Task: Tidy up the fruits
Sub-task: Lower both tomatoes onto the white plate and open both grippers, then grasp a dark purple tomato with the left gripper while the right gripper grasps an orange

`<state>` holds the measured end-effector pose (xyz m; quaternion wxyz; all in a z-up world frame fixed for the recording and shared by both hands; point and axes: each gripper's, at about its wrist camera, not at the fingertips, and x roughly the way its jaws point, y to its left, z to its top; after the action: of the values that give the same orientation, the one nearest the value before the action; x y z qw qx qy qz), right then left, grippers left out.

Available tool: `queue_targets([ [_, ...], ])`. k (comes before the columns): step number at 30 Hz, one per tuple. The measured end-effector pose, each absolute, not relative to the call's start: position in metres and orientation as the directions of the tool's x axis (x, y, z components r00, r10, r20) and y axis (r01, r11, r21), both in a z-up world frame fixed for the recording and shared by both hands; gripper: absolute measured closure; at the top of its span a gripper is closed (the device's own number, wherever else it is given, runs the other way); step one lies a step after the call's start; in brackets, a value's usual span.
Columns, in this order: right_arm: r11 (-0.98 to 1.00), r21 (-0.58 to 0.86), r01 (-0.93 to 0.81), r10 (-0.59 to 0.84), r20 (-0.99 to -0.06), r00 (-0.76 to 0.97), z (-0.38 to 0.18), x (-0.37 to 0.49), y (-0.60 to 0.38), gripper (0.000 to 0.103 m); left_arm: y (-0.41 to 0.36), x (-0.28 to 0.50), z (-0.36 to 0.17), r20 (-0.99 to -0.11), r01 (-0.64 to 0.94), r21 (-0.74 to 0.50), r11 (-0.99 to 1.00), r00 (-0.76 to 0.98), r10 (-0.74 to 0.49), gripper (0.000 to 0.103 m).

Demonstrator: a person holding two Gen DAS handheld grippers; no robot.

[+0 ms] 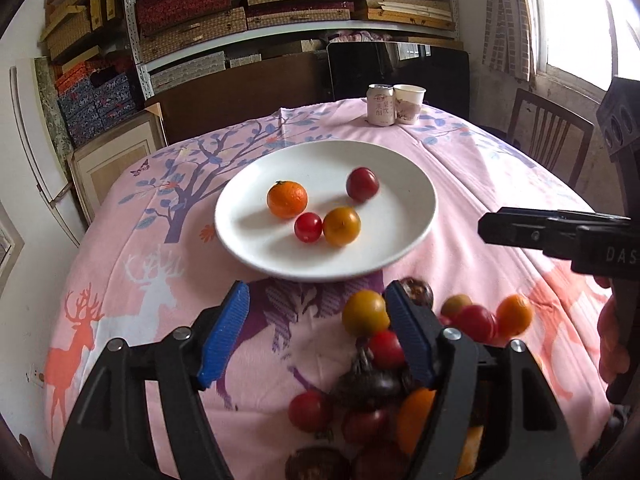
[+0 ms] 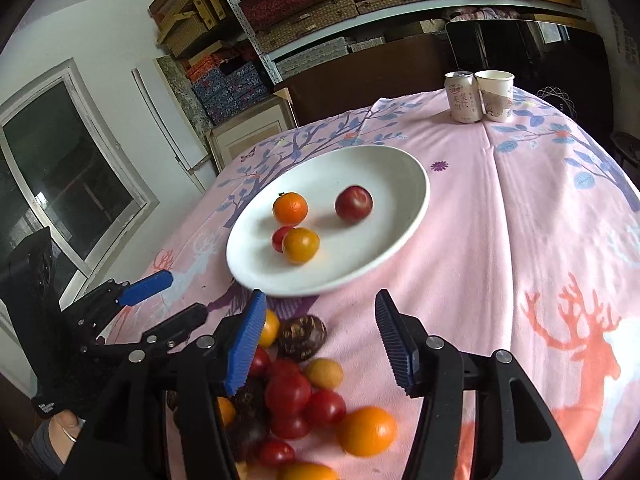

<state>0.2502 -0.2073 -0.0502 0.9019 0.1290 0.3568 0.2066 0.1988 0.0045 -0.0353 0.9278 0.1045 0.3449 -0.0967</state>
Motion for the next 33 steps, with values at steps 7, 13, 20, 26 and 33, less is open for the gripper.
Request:
queue_targets([
  [7,0.871,0.442,-0.216,0.463,-0.589,0.662,-0.084,0.204,-0.246,0.04,0.028,0.118,-0.066,-0.696,0.276,0.204,0.939,0.715,-0.059,0.034],
  [13,0.88,0.422,-0.217,0.45,-0.599,0.662,-0.09,0.194,-0.242,0.04,0.037,0.093,-0.093,-0.715,0.27,0.271,0.924,0.699,0.005,0.034],
  [20,0.891,0.392,-0.23,0.437,-0.599,0.671,-0.09,0.192,-0.24,0.04,0.03,0.112,-0.1,-0.727,0.267,0.272,0.925,0.686,0.016,0.058],
  [26,0.871,0.426,-0.243,0.472,-0.594,0.651,-0.092,0.194,-0.243,0.04,0.038,0.113,-0.094,-0.724,0.267,0.185,0.946,0.687,-0.052,0.066],
  [33,0.841,0.323,-0.434,0.537,-0.591,0.602,-0.087,0.17,-0.212,0.04,0.059,0.115,-0.083,-0.69,0.176,0.082,0.981,0.72,-0.071,0.066],
])
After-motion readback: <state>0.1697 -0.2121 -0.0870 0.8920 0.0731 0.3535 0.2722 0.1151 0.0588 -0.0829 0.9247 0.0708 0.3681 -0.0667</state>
